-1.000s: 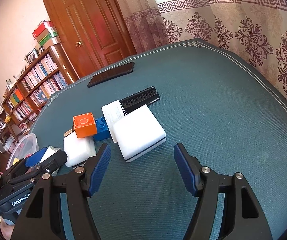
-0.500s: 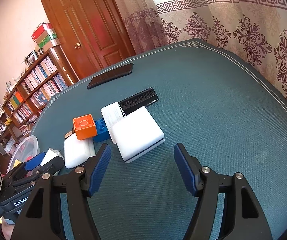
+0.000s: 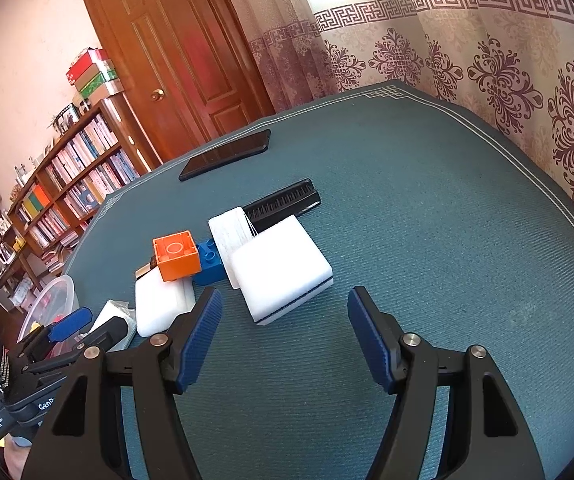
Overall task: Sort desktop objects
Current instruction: 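Move both grippers back toward the wrapped white roll and sponges, then grasp the wrapped white roll with the left gripper while the right gripper grasps a white sponge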
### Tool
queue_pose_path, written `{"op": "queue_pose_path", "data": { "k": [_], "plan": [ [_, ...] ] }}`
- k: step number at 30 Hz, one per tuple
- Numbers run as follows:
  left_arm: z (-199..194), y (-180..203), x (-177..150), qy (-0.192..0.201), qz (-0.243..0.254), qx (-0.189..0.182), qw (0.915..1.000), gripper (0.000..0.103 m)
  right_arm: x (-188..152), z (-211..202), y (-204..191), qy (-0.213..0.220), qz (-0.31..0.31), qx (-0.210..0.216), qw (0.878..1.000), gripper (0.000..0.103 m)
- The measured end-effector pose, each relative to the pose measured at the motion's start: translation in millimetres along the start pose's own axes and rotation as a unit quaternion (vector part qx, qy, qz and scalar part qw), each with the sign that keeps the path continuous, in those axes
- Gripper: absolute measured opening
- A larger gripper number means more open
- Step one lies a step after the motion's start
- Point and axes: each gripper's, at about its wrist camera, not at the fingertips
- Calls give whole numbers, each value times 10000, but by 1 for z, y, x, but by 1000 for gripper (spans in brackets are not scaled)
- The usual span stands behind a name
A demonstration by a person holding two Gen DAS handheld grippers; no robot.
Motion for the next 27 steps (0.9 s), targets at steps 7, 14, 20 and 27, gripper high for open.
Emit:
{"op": "queue_pose_path", "data": {
  "k": [7,14,20,27],
  "plan": [
    [0,16,1,90,277,113,9995,84,0,0,1,-16,29,-8,10000,69],
    [3,20,0,41,407,69,9991,83,-1,2,-1,-59,-12,21,10000,69],
    [4,26,-3,39,699,115,9975,79,-2,3,1,-81,22,3,10000,69],
    [16,16,-1,-358,346,-173,9986,43,-1,4,0,-85,-14,-42,10000,69]
  ]
}}
Point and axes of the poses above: each gripper's, at about its wrist camera, not at the fingertips, and z roughly the way its jaws point, y to its right, x to its top, and after that the axes turned 11 degrees about -z, right-handed
